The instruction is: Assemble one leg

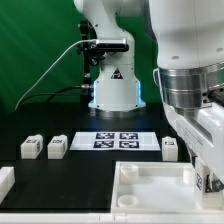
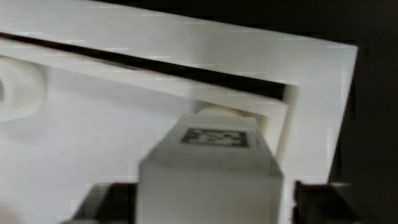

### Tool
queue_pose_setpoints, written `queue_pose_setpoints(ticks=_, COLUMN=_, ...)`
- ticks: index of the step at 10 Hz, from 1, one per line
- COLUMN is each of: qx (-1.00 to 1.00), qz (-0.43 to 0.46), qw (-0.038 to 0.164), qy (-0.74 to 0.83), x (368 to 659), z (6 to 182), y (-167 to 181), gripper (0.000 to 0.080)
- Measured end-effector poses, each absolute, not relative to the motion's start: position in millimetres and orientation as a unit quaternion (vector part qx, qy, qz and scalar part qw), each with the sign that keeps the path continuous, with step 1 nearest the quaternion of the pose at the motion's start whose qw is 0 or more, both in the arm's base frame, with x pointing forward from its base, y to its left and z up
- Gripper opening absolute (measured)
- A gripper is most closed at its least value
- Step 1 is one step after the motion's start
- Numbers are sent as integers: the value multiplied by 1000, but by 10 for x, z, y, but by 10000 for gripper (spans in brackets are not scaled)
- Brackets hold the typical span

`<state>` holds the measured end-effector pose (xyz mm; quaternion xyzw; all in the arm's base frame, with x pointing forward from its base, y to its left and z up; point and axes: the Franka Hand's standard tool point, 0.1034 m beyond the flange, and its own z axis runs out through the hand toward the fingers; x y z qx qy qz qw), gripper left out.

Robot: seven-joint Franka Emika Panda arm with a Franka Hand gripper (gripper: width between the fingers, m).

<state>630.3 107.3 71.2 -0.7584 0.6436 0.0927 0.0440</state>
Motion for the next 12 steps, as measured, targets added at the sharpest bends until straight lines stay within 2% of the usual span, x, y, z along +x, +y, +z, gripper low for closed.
queue_pose_setpoints(ticks=1, qx=-797, qz=80, qw=36, qy=597, x=6310, z=730, y=1126, gripper=534)
queue_pose_setpoints(ticks=2, qx=-856, qz=62, qw=29, qy=512, x=6340, z=764, y=1184, gripper=629)
queue_pose_setpoints(ticks=7, qx=-972, qz=39, qw=39, qy=229, x=6373, z=750, y=1128, gripper=649)
queue_pose_setpoints(ticks=10, qx=-999, qz=10, qw=35, qy=11, x=6346, z=711, y=1080, gripper=649)
queue_pose_setpoints(ticks=12, qx=-999, qz=11, qw=35, qy=12, x=6339, z=705, y=1070, gripper=648)
